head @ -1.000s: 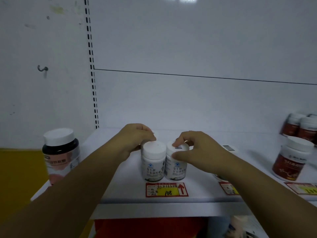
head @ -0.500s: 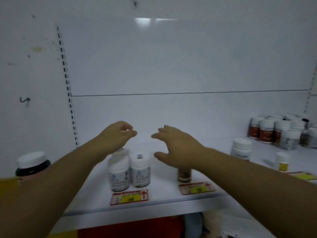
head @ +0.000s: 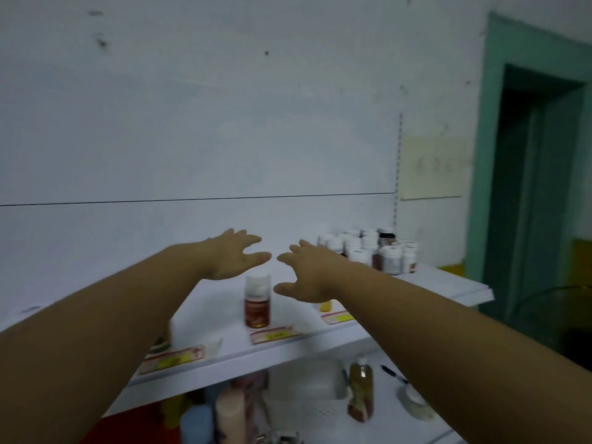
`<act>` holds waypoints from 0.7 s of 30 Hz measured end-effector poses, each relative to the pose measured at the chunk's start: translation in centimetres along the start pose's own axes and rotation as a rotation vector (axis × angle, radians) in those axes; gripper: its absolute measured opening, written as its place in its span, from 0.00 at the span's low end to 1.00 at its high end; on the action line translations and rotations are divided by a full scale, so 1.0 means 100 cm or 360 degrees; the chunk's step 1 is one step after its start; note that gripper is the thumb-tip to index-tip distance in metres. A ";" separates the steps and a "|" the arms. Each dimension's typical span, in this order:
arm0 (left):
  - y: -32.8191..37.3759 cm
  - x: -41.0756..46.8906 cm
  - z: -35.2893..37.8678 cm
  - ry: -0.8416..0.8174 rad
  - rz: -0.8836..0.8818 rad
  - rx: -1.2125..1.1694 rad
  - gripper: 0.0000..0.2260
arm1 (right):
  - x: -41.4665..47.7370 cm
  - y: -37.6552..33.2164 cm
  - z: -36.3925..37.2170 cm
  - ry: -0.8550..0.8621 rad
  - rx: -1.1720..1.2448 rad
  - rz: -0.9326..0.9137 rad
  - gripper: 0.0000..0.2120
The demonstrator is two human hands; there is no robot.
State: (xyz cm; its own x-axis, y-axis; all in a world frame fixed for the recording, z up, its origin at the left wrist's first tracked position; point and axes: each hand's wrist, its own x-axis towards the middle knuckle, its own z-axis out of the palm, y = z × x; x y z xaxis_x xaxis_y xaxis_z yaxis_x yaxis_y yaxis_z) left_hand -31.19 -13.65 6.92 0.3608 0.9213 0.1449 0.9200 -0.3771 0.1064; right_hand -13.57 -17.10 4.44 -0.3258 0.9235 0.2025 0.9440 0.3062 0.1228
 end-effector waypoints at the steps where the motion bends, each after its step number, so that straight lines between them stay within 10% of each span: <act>1: 0.015 0.004 0.004 -0.0009 0.0030 -0.0005 0.30 | -0.011 0.014 0.002 -0.0015 -0.0009 0.0033 0.33; 12: 0.144 0.085 0.058 -0.0283 0.0291 -0.0014 0.30 | -0.076 0.150 0.038 -0.0164 0.0075 0.0390 0.32; 15: 0.165 0.121 0.072 -0.0251 0.0413 -0.0121 0.44 | -0.071 0.180 0.052 -0.0223 0.0056 0.0453 0.32; 21: 0.174 0.202 0.075 -0.0229 0.0467 -0.0202 0.29 | -0.048 0.247 0.062 -0.0303 -0.0011 0.0546 0.32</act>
State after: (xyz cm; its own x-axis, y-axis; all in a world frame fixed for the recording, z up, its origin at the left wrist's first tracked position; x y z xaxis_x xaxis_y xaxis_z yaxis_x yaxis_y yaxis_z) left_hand -6.75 -0.83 4.28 0.6330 0.7726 0.0485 0.7510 -0.6281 0.2035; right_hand 11.61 -12.50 0.50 0.0246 0.9985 0.0494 0.9959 -0.0288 0.0859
